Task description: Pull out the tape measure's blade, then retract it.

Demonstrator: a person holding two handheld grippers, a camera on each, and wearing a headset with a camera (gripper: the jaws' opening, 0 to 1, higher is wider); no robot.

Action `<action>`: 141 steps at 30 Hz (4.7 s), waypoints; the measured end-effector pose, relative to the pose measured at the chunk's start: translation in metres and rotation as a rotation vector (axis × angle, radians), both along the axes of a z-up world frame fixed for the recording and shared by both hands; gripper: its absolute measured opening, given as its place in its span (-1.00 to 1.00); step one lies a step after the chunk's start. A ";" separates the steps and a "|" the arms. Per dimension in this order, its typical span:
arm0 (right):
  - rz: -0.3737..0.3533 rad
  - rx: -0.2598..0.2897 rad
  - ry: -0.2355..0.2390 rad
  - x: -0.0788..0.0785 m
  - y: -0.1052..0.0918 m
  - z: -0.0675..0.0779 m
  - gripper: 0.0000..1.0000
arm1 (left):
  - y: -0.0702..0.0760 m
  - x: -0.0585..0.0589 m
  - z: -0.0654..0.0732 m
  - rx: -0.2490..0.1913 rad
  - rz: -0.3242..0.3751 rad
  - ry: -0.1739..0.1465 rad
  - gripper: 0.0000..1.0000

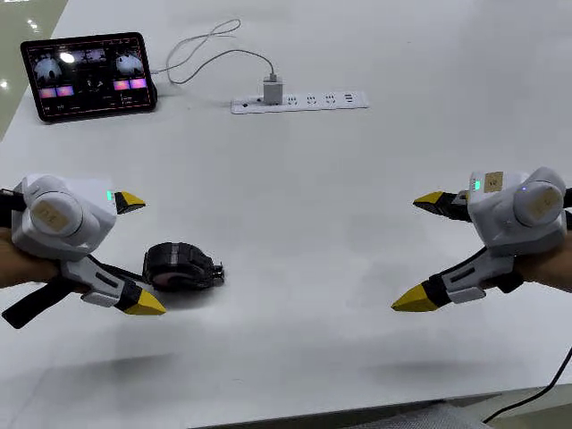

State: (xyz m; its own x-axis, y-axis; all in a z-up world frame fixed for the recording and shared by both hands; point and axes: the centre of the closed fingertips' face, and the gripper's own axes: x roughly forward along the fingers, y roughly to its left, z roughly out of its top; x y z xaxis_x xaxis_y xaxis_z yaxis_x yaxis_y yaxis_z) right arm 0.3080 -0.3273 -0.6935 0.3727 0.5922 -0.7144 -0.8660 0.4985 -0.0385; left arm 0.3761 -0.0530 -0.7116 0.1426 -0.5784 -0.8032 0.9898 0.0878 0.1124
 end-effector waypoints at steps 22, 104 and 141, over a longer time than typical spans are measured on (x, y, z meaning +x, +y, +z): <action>0.072 0.045 -0.043 0.030 0.044 0.002 0.99 | -0.019 -0.002 -0.022 0.084 -0.082 0.026 0.60; 0.338 0.064 0.012 0.064 0.202 -0.056 0.79 | -0.026 0.001 -0.049 0.173 -0.146 0.011 -0.38; 0.423 0.002 0.040 0.064 0.227 -0.089 -0.42 | -0.025 0.001 -0.051 0.161 -0.138 0.017 -0.37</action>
State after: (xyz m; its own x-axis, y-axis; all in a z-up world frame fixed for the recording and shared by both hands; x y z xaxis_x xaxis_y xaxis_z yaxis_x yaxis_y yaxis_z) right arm 0.3717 -0.1001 -0.7827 0.0688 0.6884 -0.7221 -0.9951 0.0991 -0.0003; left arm 0.3771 -0.0783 -0.7628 0.0565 -0.4554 -0.8885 0.9930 -0.0668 0.0973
